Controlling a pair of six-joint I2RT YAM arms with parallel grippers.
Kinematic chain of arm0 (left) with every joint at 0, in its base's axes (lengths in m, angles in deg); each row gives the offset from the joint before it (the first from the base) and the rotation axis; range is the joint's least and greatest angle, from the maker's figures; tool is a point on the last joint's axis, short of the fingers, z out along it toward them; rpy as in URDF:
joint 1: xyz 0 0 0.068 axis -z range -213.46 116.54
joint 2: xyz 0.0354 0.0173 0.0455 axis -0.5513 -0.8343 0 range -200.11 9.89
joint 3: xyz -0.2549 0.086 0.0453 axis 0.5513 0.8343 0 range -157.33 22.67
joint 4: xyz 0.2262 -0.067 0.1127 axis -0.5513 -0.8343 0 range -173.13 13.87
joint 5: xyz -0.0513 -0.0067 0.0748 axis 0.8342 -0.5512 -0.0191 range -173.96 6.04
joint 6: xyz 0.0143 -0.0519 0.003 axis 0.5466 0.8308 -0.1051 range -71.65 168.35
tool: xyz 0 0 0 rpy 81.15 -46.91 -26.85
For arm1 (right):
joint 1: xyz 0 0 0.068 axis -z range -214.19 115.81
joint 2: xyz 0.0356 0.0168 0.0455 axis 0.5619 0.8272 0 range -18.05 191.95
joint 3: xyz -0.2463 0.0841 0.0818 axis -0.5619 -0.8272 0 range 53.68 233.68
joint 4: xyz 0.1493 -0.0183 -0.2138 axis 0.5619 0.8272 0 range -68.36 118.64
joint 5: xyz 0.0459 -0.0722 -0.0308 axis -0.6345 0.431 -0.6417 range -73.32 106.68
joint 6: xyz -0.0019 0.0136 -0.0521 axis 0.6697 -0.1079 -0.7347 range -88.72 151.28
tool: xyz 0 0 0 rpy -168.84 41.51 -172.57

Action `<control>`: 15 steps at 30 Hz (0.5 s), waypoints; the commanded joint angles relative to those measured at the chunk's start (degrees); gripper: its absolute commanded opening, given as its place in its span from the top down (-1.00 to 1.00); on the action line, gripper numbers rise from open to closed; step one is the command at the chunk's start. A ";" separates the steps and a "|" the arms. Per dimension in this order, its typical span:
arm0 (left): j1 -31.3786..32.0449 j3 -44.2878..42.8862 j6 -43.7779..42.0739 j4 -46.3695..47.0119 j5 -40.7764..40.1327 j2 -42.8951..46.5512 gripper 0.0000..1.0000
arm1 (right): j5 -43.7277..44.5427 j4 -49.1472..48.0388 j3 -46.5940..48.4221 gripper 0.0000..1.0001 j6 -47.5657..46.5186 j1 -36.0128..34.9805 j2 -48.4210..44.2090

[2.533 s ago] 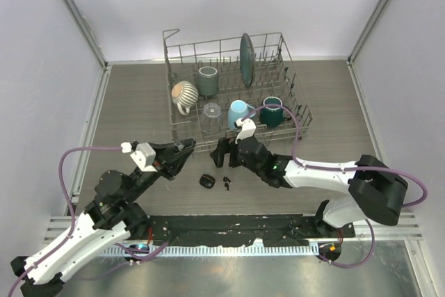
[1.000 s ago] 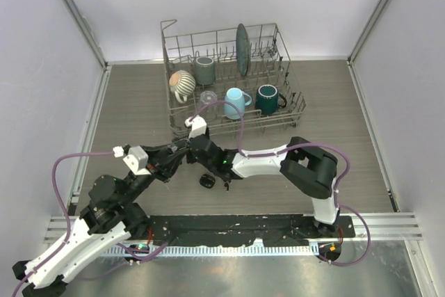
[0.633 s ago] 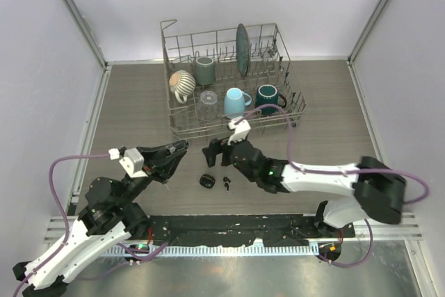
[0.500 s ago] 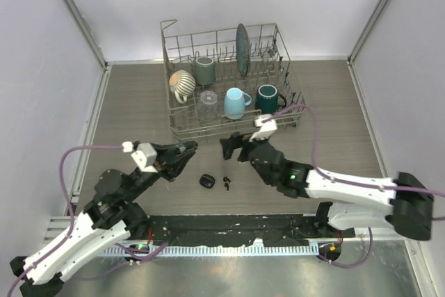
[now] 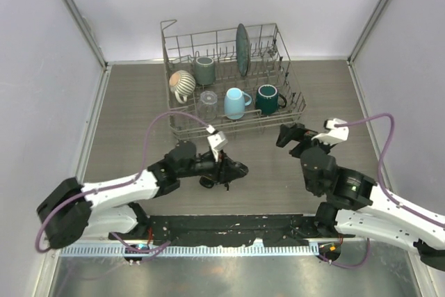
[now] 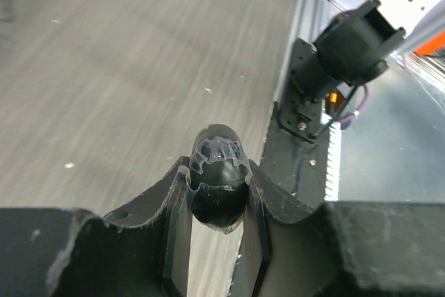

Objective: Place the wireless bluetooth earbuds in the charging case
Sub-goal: Place the charging case at the center of the board.

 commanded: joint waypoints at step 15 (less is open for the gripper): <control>13.68 -17.92 11.37 25.01 -3.36 -42.59 0.83 | 4.34 5.84 2.16 -0.99 1.07 0.19 -6.09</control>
